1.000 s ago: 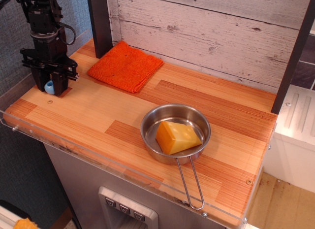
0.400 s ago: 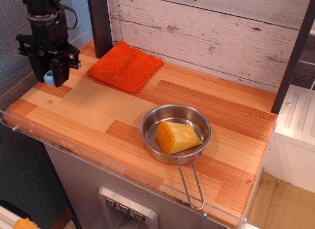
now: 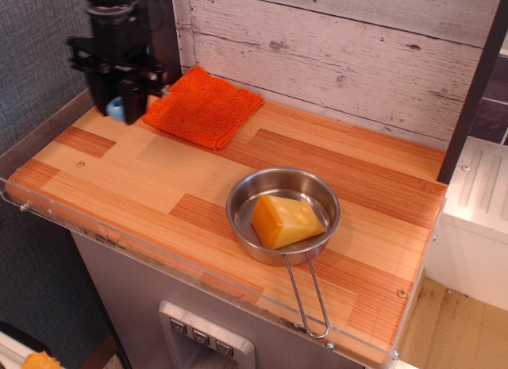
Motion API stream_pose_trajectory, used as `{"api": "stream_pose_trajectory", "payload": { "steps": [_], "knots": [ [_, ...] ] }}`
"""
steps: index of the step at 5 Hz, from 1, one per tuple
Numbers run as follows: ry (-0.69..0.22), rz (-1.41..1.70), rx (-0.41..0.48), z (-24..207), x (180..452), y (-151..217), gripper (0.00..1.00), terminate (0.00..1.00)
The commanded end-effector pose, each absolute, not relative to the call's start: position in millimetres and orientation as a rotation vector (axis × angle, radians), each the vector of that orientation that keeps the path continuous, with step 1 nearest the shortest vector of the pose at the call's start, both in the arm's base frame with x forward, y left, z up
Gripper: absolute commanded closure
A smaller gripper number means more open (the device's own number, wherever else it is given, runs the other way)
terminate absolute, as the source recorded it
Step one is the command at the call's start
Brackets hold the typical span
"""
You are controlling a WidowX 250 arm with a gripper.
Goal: Place the spoon on top of the towel.
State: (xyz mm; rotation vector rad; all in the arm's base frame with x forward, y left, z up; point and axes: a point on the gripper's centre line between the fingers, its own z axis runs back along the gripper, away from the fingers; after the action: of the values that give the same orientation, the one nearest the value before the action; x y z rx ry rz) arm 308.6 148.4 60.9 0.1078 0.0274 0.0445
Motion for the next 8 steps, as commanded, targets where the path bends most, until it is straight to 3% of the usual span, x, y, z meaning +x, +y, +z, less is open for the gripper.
{"api": "stream_pose_trajectory", "payload": {
  "steps": [1,3,4,6,7,8],
  "knots": [
    [-0.005,0.008,0.131,61,354,148,1.00,0.00],
    [-0.013,-0.048,0.077,51,365,132,1.00,0.00],
    [-0.009,-0.101,0.091,57,363,126,0.00,0.00],
    [-0.032,-0.098,0.082,87,343,121,0.00,0.00],
    [-0.056,-0.101,0.074,105,306,107,0.00,0.00],
    [-0.078,-0.062,0.057,109,283,103,0.00,0.00]
  ]
}}
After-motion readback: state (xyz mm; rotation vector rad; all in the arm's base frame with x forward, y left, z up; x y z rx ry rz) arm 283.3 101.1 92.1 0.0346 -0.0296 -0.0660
